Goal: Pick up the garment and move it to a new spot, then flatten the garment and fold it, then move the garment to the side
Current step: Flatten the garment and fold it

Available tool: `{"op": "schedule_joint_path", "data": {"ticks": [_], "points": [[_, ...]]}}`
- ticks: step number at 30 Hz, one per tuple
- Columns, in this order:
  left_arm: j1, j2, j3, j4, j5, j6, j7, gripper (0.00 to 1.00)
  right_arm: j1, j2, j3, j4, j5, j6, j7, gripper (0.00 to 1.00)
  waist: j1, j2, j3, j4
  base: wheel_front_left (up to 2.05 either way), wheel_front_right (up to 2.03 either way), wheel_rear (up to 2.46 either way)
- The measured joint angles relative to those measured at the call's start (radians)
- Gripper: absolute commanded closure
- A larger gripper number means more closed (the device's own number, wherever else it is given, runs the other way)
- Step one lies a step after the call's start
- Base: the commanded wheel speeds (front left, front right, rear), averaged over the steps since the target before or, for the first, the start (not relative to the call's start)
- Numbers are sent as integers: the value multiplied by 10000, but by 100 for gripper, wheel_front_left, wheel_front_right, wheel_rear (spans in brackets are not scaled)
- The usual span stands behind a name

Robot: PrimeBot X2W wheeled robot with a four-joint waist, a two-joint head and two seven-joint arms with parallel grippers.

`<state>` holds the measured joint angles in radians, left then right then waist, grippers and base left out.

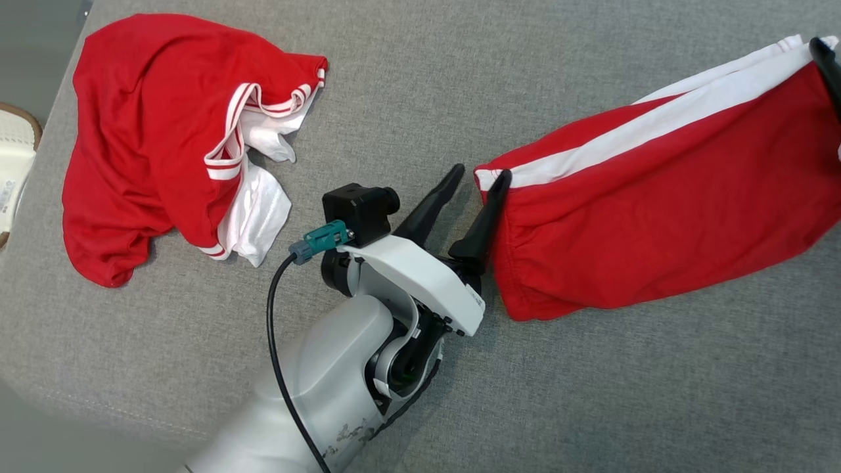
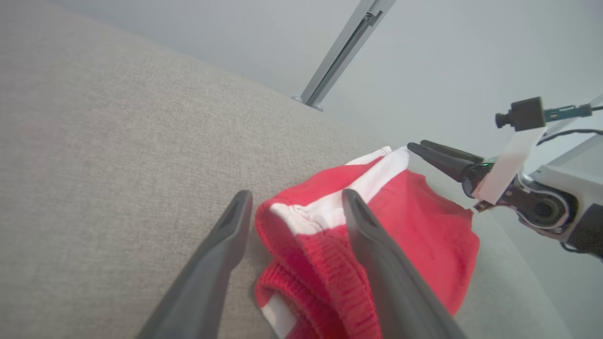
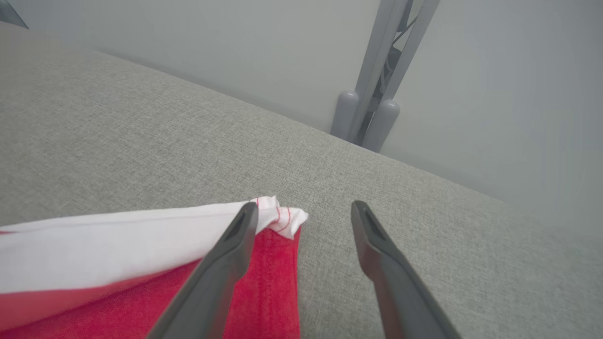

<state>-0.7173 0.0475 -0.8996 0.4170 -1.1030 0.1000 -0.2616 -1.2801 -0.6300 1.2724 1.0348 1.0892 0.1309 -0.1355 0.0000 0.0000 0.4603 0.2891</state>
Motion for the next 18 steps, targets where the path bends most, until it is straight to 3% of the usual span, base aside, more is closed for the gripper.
{"op": "schedule_joint_path", "data": {"ticks": [6,11,15,17,18], "points": [[167,4,477,174,934,418,2,0,398,-65,-21,-234,284,0,-738,0,0,0,-440,-163,0,0,0],[598,6,1524,-21,2240,677,0,0,913,56,-420,-441,481,0,-1220,0,0,0,-984,-418,0,0,0],[1112,6,2395,-399,4046,886,0,0,1295,92,-1747,-909,90,0,-1248,0,0,0,-1491,-722,0,0,0],[1342,10,2715,-585,5611,1197,0,0,1599,8,-2568,-1340,-926,0,-1260,0,0,0,-1745,-893,0,0,0],[1590,8,2949,-788,5868,1312,0,0,1862,-23,-3095,-1582,-1582,0,-1262,0,0,0,-1867,-982,0,0,0]]}}
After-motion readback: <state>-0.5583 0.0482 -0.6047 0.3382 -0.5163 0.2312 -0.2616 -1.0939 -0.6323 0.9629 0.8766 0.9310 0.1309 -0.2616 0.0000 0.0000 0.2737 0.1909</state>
